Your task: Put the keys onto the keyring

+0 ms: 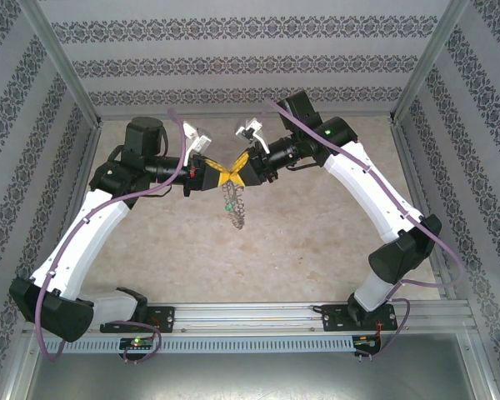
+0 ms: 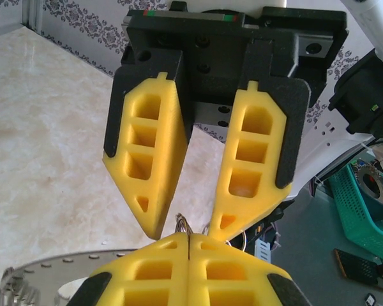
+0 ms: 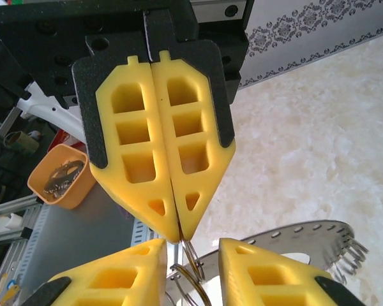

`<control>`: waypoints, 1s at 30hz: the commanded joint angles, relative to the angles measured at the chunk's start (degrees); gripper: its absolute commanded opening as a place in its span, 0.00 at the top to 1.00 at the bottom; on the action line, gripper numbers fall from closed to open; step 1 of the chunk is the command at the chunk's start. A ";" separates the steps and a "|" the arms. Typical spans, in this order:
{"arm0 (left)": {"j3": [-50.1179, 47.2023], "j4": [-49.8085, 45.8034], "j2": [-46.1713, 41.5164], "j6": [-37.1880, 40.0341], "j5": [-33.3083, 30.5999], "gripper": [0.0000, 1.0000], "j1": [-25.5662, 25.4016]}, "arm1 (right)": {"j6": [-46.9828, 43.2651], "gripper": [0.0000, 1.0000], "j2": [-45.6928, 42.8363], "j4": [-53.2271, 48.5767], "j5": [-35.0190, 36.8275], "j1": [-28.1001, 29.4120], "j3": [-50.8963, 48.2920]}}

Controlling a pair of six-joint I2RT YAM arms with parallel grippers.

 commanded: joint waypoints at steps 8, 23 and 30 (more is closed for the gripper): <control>2.88 -0.27 0.46 1.37 1.98 1.00 -1.06 | -3.18 0.88 0.67 -2.52 0.77 1.41 2.16; 2.31 4.68 0.07 -3.35 2.46 1.00 -0.49 | -2.42 1.00 0.62 -0.72 -1.74 1.48 2.65; -9.76 33.84 -4.40 -25.99 6.42 0.79 5.14 | 5.22 1.00 -2.49 10.25 -6.15 -0.64 -1.76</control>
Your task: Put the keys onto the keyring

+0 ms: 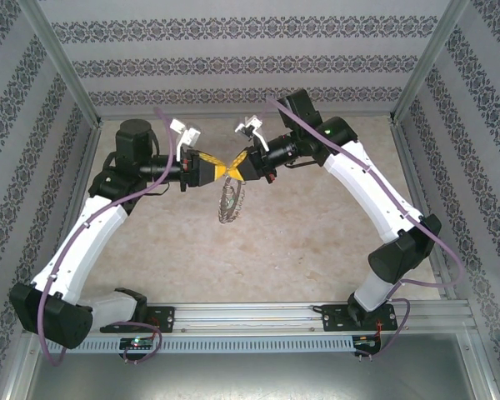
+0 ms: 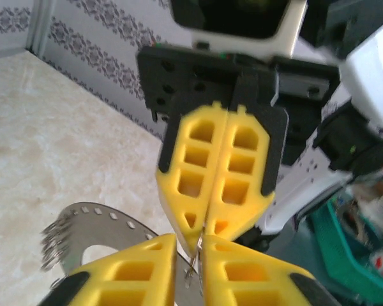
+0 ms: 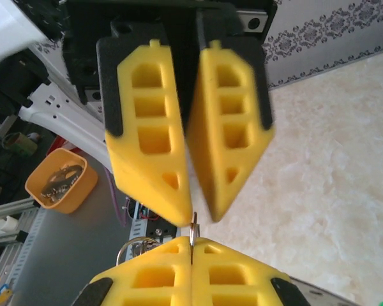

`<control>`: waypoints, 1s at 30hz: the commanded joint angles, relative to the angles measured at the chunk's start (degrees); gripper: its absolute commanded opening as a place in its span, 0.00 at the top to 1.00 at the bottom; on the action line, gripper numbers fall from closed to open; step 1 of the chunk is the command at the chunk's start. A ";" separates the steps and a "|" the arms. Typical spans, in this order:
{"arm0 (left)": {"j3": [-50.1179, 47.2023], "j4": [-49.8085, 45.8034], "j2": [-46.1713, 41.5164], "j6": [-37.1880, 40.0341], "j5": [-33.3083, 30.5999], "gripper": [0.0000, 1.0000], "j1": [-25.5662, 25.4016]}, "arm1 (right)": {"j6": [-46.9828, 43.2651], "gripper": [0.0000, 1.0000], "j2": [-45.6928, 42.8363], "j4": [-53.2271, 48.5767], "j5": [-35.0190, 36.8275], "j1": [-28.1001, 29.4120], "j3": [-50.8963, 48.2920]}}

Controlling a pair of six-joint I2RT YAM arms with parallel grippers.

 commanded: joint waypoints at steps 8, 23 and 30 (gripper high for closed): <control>-3.63 20.58 -2.72 -14.54 2.28 0.68 2.16 | 8.33 1.00 -3.56 12.47 -6.59 -1.25 -2.98; -3.94 20.15 -3.67 -14.83 2.84 0.70 2.20 | 19.51 1.00 -5.53 27.17 -9.53 -2.41 -6.64; -3.94 22.28 -3.38 -16.11 2.72 0.81 2.16 | 20.54 1.00 -5.56 28.10 -10.14 -1.97 -6.57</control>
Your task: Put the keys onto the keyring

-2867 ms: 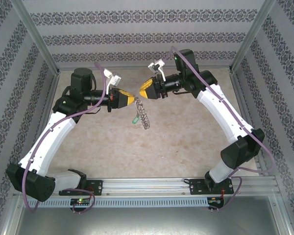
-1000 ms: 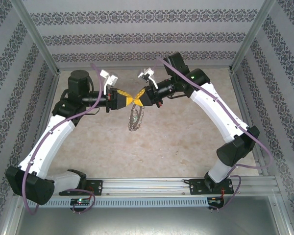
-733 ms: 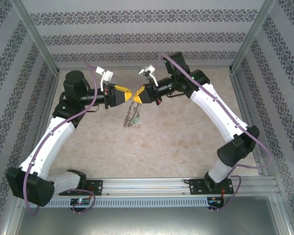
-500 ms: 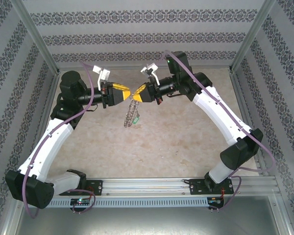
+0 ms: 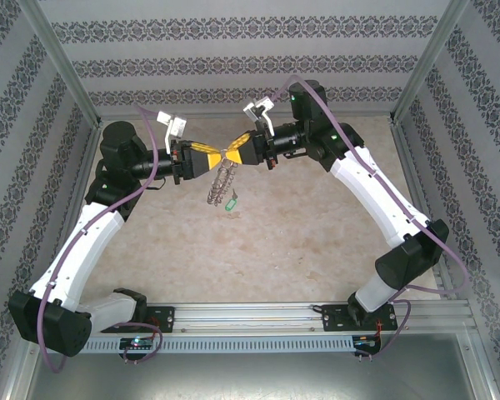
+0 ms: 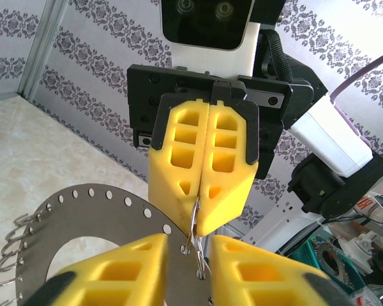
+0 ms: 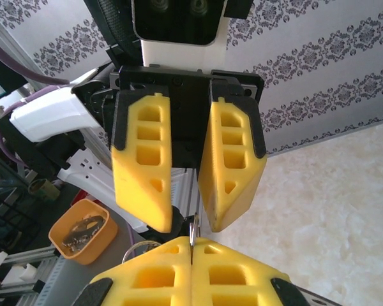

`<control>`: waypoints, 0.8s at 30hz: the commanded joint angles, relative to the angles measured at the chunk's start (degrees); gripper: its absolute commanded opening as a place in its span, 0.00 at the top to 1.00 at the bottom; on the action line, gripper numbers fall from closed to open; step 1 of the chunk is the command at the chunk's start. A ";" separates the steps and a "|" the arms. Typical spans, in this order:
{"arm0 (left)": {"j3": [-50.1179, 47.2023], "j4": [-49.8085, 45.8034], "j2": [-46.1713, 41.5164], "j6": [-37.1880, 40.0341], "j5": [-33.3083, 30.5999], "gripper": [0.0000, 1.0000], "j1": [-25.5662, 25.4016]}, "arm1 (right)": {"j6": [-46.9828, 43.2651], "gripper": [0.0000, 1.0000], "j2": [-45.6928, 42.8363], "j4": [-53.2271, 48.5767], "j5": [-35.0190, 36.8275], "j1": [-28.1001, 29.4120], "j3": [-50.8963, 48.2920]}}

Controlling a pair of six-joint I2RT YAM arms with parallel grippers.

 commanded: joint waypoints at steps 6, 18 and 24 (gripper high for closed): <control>-0.74 6.89 -0.65 -2.32 1.30 0.85 0.43 | 1.65 1.00 -1.81 3.23 -3.10 0.73 -0.24; -0.62 6.44 -0.09 -1.92 1.48 0.87 -0.43 | 2.72 1.00 -1.89 4.92 -3.37 0.83 -0.39; -0.16 6.18 0.62 -1.56 1.40 0.87 -0.70 | 3.19 1.00 -1.60 5.52 -3.93 1.07 -0.03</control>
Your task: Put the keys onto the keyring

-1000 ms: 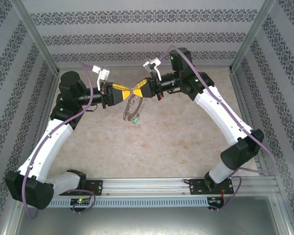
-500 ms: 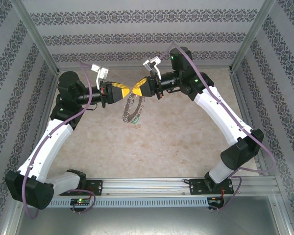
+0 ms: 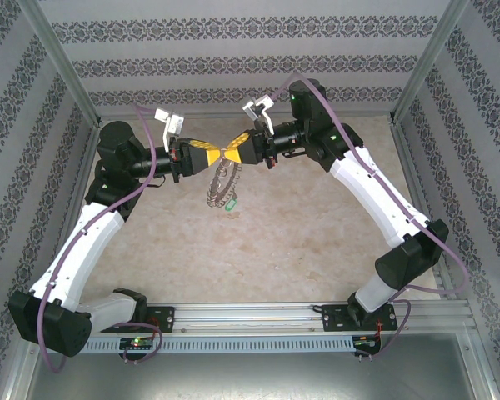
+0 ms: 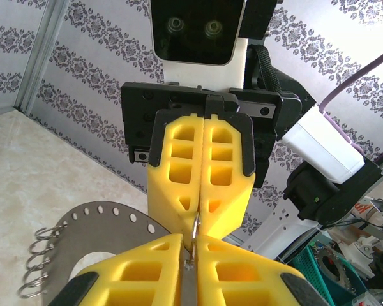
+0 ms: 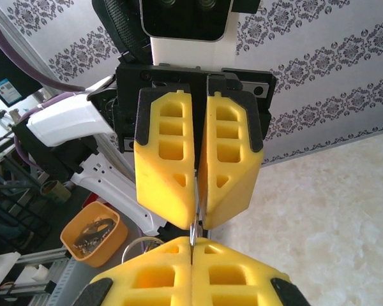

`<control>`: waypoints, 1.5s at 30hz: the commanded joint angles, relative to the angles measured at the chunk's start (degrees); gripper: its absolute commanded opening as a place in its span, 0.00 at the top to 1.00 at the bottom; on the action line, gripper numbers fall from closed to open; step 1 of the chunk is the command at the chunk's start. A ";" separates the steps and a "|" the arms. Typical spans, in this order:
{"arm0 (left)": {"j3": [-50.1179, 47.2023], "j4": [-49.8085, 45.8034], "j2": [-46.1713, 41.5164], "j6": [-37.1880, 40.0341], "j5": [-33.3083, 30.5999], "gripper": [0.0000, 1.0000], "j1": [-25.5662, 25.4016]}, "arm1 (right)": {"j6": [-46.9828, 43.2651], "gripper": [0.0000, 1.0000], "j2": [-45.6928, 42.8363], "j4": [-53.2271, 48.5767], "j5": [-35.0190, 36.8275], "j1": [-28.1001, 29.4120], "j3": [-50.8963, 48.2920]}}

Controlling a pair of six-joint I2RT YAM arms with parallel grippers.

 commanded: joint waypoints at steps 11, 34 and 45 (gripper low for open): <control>0.23 3.23 1.11 0.23 1.30 0.97 -1.03 | 0.98 1.00 -1.28 3.53 -2.96 0.87 -0.16; 0.53 -11.68 -0.98 13.18 -5.22 1.00 -0.71 | 1.99 0.51 -3.19 3.17 8.59 -1.96 -3.36; -0.23 -15.21 -2.83 15.49 -6.62 1.00 -0.49 | -2.10 0.53 -3.52 -4.97 24.40 -5.10 -3.57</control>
